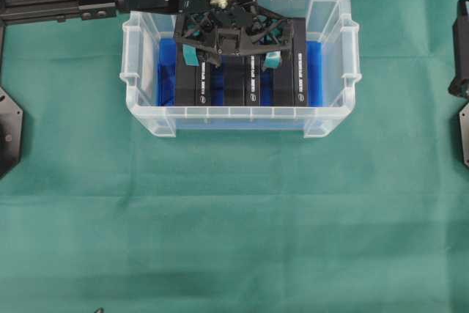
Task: Take the box out of the case with the left arm.
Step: 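Lower the left gripper around the middle black box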
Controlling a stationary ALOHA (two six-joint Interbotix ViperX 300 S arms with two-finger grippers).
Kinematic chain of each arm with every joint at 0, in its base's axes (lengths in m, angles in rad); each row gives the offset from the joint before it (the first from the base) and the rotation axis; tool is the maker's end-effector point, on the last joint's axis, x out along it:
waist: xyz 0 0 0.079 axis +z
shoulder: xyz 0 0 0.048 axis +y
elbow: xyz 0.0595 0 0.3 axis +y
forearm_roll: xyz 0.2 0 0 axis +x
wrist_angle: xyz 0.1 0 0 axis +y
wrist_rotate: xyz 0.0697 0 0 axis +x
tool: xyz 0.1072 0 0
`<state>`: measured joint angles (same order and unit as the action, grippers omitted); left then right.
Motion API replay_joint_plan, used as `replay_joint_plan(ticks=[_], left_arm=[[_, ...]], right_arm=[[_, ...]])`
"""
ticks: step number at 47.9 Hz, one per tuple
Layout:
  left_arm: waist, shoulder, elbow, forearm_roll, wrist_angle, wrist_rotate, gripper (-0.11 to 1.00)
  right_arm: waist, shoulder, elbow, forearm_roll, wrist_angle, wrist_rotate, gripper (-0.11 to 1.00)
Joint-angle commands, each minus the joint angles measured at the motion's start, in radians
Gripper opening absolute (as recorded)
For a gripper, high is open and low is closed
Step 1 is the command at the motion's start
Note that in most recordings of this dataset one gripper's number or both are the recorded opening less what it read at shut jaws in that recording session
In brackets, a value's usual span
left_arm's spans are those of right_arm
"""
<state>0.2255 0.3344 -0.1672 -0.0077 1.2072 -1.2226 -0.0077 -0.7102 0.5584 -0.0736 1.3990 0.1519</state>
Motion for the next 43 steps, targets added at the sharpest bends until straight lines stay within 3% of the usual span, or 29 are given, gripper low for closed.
replay_joint_plan(ticks=[1,32,43], left_arm=[[0.003,-0.017,-0.002,0.003,-0.008,0.0,0.97],[0.002,0.031,0.025,0.003,-0.048,0.002,0.97],[0.011,0.032,0.023,0.005,-0.048,-0.003,0.9]], right_arm=[[0.0,0.003,-0.023,-0.002,-0.005,0.0,0.03],[0.0,0.003,-0.02,-0.002,-0.005,0.0,0.03],[0.0,0.002,-0.017,-0.012,-0.005,-0.002,0.03]])
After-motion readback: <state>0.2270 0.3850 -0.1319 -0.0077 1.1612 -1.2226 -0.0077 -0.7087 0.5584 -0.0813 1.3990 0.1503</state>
